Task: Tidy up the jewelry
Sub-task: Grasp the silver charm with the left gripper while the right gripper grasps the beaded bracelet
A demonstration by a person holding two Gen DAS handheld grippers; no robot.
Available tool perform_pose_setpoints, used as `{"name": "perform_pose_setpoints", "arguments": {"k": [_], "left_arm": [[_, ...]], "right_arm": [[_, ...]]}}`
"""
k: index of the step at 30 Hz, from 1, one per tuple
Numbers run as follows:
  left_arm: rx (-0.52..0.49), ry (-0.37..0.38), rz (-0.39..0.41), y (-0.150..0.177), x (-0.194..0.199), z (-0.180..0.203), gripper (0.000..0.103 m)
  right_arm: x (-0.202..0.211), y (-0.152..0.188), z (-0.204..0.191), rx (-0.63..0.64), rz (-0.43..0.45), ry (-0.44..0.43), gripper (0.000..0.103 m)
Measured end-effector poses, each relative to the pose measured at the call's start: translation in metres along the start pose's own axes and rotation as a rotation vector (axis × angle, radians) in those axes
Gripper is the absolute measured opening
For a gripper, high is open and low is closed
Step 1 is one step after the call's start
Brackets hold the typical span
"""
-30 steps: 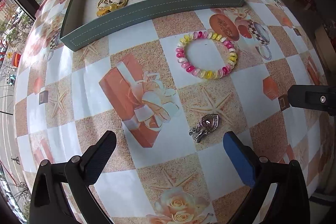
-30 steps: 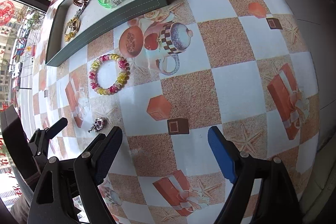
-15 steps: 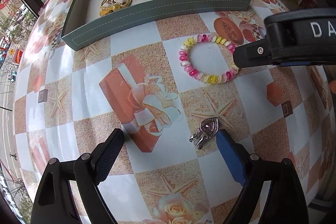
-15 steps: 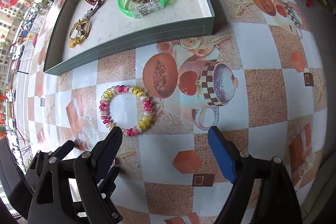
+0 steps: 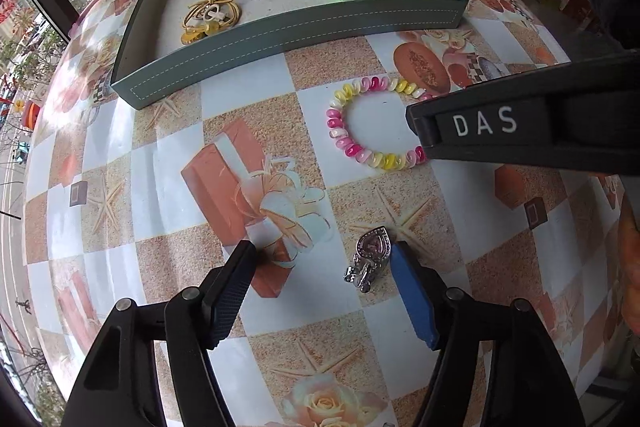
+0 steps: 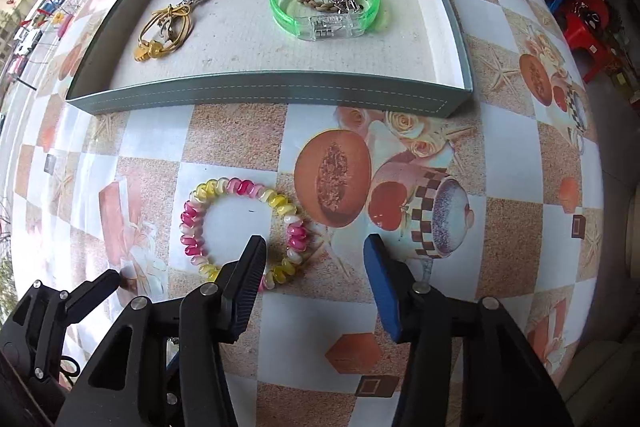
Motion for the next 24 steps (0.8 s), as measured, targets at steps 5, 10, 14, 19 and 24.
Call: {"name": "perform_pose_setpoints", "arguments": {"k": [5,10,14,19,24], "left_arm": [[0.002,0.003,-0.003,-0.002,0.0,0.003,0.077],[0.005,0.0,-0.009,-0.001,-0.001,0.006,0.077],[0.006,0.004,-0.009,0.0,-0.001,0.006,0.071],[0.003,0.009,-0.001,-0.002,0.002,0.007,0.04],[0.051,0.045,-0.008,-0.003,0.004,0.001,0.031]], "right_arm": [[-0.001,0.0,-0.007,0.03,0.004,0.007,0.046],[-0.002,0.002,-0.01,0.042,-0.001,0.01,0.045],[0.0,0.001,-0.012,0.039,-0.001,0.005,0.018],[0.004,0.005,-0.007,0.026,-0.006,-0.012,0.01],[0.008,0.014,0.008,-0.058,-0.011,-0.036,0.01]]}}
Point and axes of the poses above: each gripper's, at about its wrist camera, not at the fingertips, and x roughly against the way its jaws point, z to its right, y to its underside, the point moved 7 cm from there along -x, roughly the way its jaws point, and after that the axes turned 12 degrees about z, right-handed, at the moved point
